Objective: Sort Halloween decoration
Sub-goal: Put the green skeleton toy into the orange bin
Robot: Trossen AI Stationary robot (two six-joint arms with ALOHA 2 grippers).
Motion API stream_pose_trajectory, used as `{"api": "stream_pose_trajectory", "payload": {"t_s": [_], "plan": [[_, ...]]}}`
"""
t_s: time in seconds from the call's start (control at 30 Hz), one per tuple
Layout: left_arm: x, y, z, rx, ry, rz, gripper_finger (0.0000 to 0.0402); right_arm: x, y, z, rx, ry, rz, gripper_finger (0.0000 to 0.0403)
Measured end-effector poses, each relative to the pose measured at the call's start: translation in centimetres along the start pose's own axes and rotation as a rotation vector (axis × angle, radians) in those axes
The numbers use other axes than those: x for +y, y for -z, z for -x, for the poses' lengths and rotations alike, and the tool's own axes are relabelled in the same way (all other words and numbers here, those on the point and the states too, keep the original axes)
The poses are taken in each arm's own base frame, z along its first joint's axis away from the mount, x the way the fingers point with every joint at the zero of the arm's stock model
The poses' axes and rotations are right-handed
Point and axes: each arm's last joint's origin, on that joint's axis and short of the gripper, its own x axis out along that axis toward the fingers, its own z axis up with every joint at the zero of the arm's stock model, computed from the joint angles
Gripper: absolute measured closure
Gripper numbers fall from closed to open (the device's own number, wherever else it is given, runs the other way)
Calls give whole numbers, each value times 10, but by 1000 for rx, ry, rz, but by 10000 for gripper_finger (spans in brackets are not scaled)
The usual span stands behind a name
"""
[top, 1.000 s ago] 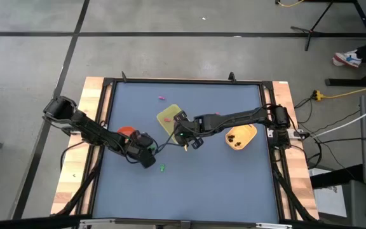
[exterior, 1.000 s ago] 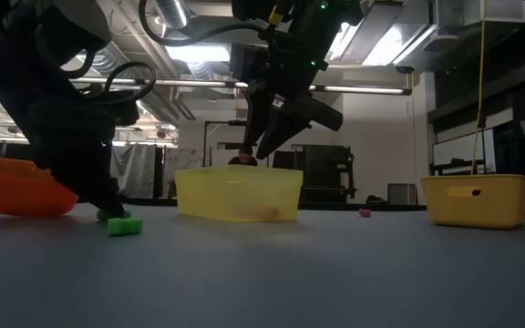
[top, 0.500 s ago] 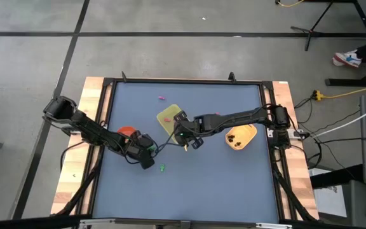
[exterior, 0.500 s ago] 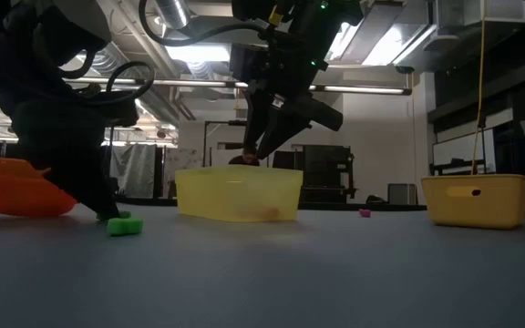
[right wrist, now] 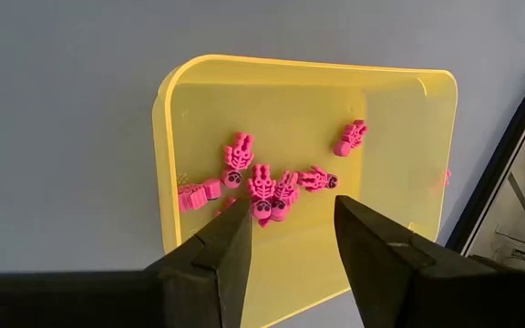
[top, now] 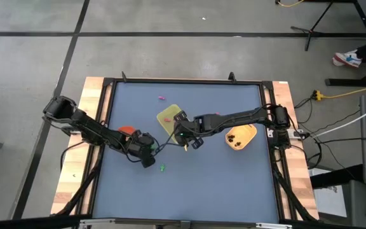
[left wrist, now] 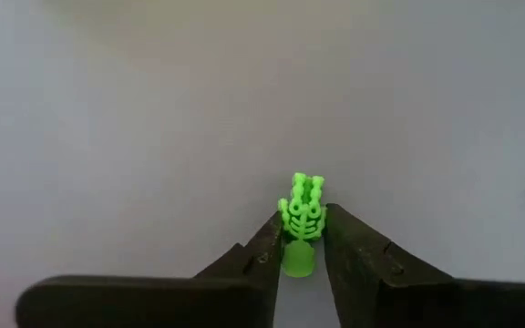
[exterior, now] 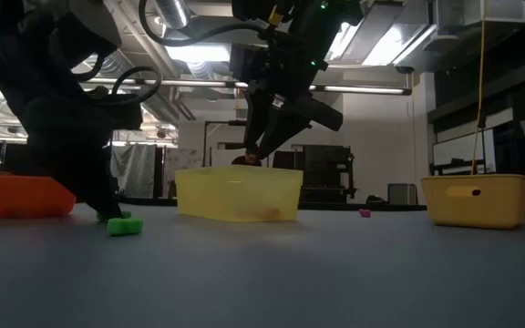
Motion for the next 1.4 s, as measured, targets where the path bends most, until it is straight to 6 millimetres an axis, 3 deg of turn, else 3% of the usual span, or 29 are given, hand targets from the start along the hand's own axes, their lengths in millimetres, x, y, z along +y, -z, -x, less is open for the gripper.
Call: {"api": "stream_pose_trajectory", "payload": {"t_s": [0.3, 0.77, 1.4], "plan": [[1, -1, -1, 5, 2, 7, 373, 0, 0, 0, 1, 0, 0, 246], [0, -2, 0, 8, 9, 12, 372, 0, 0, 0, 1, -1, 1, 246], [-29, -38, 19, 32, 137, -96, 371, 0, 0, 0, 1, -1, 1, 246]]}}
